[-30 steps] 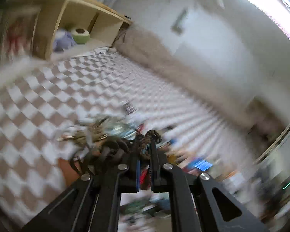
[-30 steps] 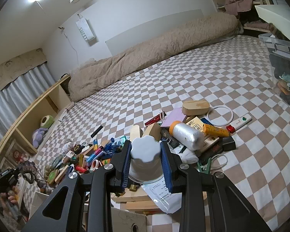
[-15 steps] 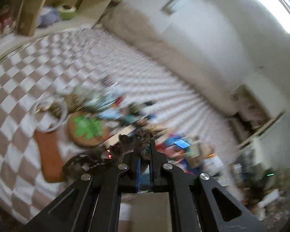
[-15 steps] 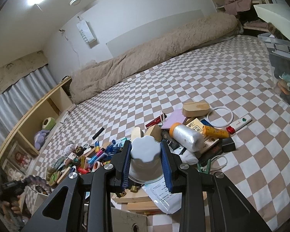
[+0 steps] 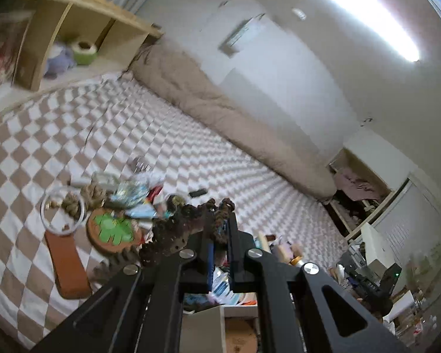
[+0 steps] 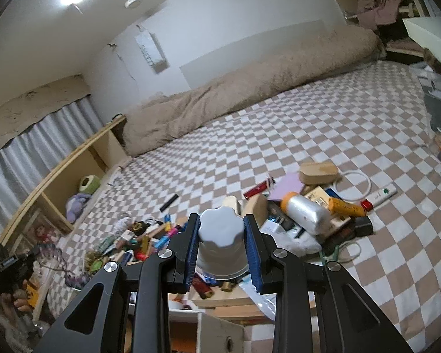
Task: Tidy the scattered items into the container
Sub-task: 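Carry the cord in the left gripper and the cap in the right gripper over the white box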
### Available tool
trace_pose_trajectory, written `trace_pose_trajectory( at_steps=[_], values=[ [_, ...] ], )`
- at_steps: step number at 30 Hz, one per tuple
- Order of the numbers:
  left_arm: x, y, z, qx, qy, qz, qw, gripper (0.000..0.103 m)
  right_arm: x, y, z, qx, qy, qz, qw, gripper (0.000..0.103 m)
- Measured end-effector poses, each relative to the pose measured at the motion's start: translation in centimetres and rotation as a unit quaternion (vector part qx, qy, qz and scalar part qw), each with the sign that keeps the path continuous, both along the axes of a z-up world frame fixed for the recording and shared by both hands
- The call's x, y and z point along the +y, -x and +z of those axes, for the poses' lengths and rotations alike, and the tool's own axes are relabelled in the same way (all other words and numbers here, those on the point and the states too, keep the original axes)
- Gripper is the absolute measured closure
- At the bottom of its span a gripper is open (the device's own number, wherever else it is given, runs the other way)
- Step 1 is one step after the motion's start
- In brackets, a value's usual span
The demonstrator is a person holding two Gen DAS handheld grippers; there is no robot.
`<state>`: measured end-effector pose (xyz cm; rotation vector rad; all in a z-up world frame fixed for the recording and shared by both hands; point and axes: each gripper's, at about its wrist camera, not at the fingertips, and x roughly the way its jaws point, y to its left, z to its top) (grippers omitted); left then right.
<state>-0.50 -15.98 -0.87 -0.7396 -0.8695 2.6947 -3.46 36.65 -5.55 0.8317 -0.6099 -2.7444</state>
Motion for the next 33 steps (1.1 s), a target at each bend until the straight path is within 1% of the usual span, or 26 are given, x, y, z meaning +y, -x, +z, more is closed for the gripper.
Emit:
trace_pose_trajectory(
  at_steps=[5,9,12,16,22,27,31,33],
  values=[
    [1.1,-1.9,3.6,0.055,0.0,-0.014,0.9984,0.096,-0.7,-0.9,1.5,0.019,0.003,0.016,1.0,0.073],
    [2.5,-3.8,6.1,0.099,0.013,-0.022,0.9948,0.096,-0.9,-1.4,2.5,0.023,0.022,0.034,0.999,0.073],
    [3.7,-5.1,7.7,0.125,0.023,-0.034,0.9913,0.096,-1.4,-2.1,3.5,0.035,0.018,0.043,0.998,0.073],
    [5.3,-6.6,9.3,0.153,0.038,-0.06,0.9856,0.096,-2.1,-3.0,4.6,0.05,0.018,0.059,0.997,0.073],
    [7.3,-8.0,10.6,0.174,0.051,-0.098,0.9786,0.096,-3.6,-4.7,6.2,0.073,0.011,0.089,0.993,0.073],
    [8.4,-9.8,12.1,0.206,0.055,-0.124,0.969,0.096,-4.5,-6.4,7.7,0.098,0.012,0.11,0.989,0.073],
    [9.1,-12.1,13.6,0.241,0.055,-0.141,0.9585,0.096,-5.0,-7.7,8.9,0.118,0.018,0.128,0.985,0.073],
    [9.2,-13.3,14.5,0.264,0.054,-0.147,0.9518,0.096,-5.3,-8.4,9.5,0.127,0.021,0.133,0.983,0.073]
  ],
)
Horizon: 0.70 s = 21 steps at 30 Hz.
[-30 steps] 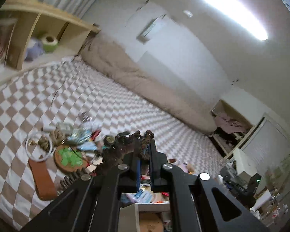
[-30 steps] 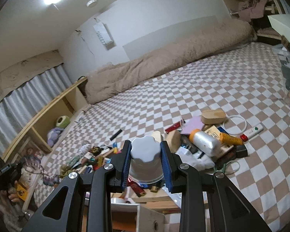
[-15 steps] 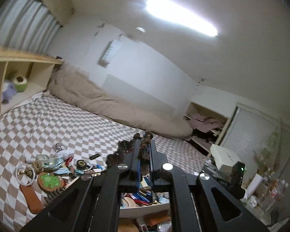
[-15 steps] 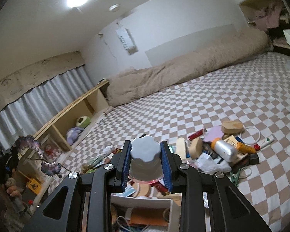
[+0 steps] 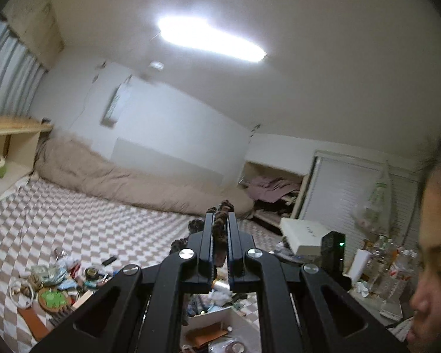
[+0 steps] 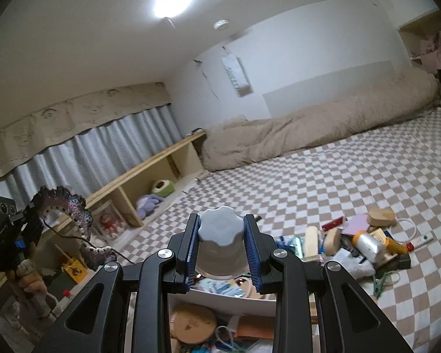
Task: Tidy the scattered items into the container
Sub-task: 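Carry the cord in the left gripper and the cap in the right gripper over the white box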
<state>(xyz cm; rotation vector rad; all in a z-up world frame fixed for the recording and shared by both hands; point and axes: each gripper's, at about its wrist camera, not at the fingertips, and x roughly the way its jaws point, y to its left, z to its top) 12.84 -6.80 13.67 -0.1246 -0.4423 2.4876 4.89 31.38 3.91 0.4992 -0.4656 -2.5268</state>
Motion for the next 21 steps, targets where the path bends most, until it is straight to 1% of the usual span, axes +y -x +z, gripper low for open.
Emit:
trace_pose_trajectory(
  at_steps=[5,9,12,14,18,21],
  values=[
    [-0.1,-2.8,2.1,0.046,-0.003,-0.008,0.9989,0.096,-0.5,-1.6,1.5,0.022,0.007,0.019,1.0,0.073],
    [-0.2,-4.1,3.3,0.059,0.001,-0.011,0.9982,0.096,-1.2,-2.9,2.7,0.038,0.004,0.036,0.999,0.073],
    [0.0,-4.4,3.5,0.047,0.017,-0.01,0.9987,0.096,-1.7,-3.5,3.3,0.04,-0.001,0.047,0.998,0.073],
    [0.2,-4.3,3.3,0.03,0.031,-0.005,0.999,0.096,-2.3,-3.8,3.2,0.032,-0.01,0.059,0.998,0.073],
    [0.8,-3.6,2.0,-0.006,0.063,0.004,0.998,0.096,-3.4,-3.8,1.7,-0.004,-0.041,0.082,0.996,0.073],
    [1.1,-2.9,0.6,-0.035,0.081,0.008,0.996,0.096,-4.1,-3.5,-0.4,-0.045,-0.06,0.103,0.992,0.073]
  ],
)
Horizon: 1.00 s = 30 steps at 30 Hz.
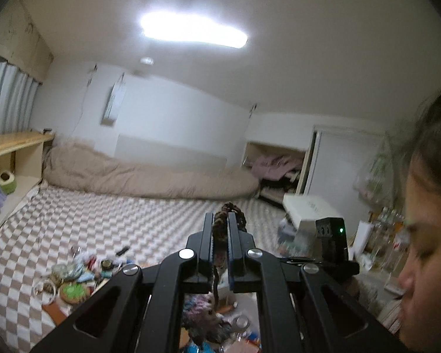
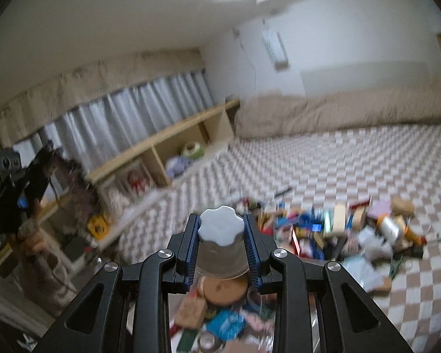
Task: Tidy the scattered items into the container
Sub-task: 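Carry the cord in the left gripper and the cap in the right gripper over the white box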
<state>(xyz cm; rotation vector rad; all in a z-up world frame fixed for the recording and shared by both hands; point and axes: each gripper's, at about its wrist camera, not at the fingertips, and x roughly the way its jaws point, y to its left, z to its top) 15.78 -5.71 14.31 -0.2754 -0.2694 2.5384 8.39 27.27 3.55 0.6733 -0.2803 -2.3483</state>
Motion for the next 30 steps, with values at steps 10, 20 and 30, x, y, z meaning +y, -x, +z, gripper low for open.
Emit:
trace_pose_trajectory(
  at_steps=[10,20,30],
  values=[
    [2.1,2.7,-7.0,-0.14,0.054,-0.005,0.9887,0.096,-3.2,0.5,-7.4,-0.135,-0.074,0.076,0.985,0.073],
    [3.3,5.5,-13.9,-0.243,0.088,-0.009,0.9661,0.096,-3.0,-1.2,-11.8,-0.231,-0.216,0.095,0.944,0.073],
    [4.7,4.9,-18.3,-0.324,0.176,-0.024,0.9292,0.096,-2.6,-2.6,-13.6,-0.281,-0.301,0.107,0.905,0.073]
  ],
)
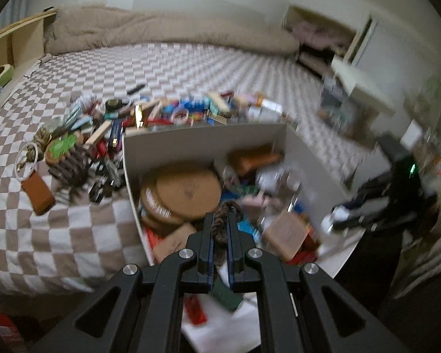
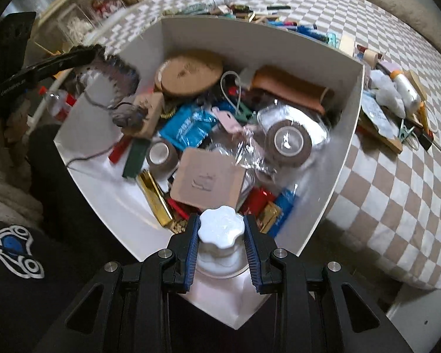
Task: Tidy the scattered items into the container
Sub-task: 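Carry the cord in the left gripper and the cap in the right gripper over the white box, then open the right gripper to drop the cap into the box while the left gripper releases the cord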
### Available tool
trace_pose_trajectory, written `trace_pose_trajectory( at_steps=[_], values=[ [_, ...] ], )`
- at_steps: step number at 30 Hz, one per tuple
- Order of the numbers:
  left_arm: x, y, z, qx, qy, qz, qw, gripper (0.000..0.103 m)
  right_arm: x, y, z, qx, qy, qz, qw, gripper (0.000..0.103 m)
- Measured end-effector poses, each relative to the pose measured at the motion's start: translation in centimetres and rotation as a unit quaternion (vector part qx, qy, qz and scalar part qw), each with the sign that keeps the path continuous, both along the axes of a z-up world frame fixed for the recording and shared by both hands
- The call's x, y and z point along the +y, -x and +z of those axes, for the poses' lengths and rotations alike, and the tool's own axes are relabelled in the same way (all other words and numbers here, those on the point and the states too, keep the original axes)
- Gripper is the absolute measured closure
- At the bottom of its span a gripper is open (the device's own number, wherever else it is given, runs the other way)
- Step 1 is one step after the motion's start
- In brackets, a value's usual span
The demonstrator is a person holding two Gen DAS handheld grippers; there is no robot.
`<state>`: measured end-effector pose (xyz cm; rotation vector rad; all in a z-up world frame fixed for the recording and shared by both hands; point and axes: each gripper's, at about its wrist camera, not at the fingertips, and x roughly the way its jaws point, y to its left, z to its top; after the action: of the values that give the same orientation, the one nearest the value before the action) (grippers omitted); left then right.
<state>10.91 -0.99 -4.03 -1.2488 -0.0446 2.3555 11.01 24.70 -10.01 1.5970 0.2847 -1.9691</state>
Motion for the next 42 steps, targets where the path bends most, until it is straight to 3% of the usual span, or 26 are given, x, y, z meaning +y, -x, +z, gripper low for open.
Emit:
trace_pose_trajectory(
  at_steps=[4,6,8,10,12,15,19,24,26,30,34,36,39,42],
  values=[
    [0.8,-0.8,-1.6,-0.045,0.03,-0.023,0.9983,0.095,-0.3,0.1,-0.8,-0.009,-0.018,-0.001,1.0,0.073],
    [1.1,-0.9,-2.2,-0.067,0.035,-0.032,0.9966,0.089,-0.4,0.1,-0.9,-0.009,-0.024,-0.002,1.0,0.073],
    [1.3,-1.1,-2.6,-0.08,0.045,-0.036,0.9951,0.07,-0.5,0.1,-0.8,-0.01,-0.027,-0.006,1.0,0.073],
    [1.6,-1.4,-2.7,-0.081,0.057,-0.039,0.9943,0.037,-0.5,0.1,-0.9,-0.016,-0.028,-0.01,0.999,0.073],
    [1.9,-1.7,-2.5,-0.076,0.063,-0.043,0.9941,0.035,-0.4,0.1,-0.8,-0.014,-0.029,-0.015,0.999,0.072],
    [2.0,-1.8,-2.3,-0.074,0.07,-0.047,0.9937,0.035,-0.4,0.2,-0.3,-0.008,-0.017,-0.023,1.0,0.058],
    [2.2,-2.2,-2.3,-0.079,0.081,-0.058,0.9919,0.035,-1.2,0.2,0.7,-0.002,0.021,-0.012,1.0,0.057],
    [2.1,-3.3,-2.2,-0.103,0.056,-0.09,0.989,0.035,-3.3,-0.1,1.2,0.003,0.05,0.017,0.999,0.057],
    [2.4,-3.7,-2.2,-0.114,0.04,-0.106,0.987,0.038,-3.9,0.0,1.2,0.005,0.059,0.023,0.998,0.057],
    [3.4,-4.3,-2.7,-0.137,0.025,-0.127,0.9821,0.055,-4.4,0.3,1.2,0.007,0.069,0.024,0.997,0.057],
    [4.3,-4.7,-3.9,-0.17,0.006,-0.154,0.9734,0.079,-4.3,0.3,1.2,0.008,0.074,0.02,0.997,0.057],
    [4.6,-5.0,-3.7,-0.154,0.009,-0.164,0.9743,0.084,-4.0,0.3,1.3,0.01,0.076,0.015,0.997,0.057],
    [4.4,-4.9,-3.0,-0.144,0.0,-0.165,0.9756,0.101,-3.3,0.5,1.5,0.013,0.08,0.004,0.997,0.057],
    [4.0,-4.7,-2.7,-0.137,0.007,-0.158,0.9778,0.101,-2.7,0.7,1.7,0.016,0.085,-0.007,0.996,0.057]
  ],
)
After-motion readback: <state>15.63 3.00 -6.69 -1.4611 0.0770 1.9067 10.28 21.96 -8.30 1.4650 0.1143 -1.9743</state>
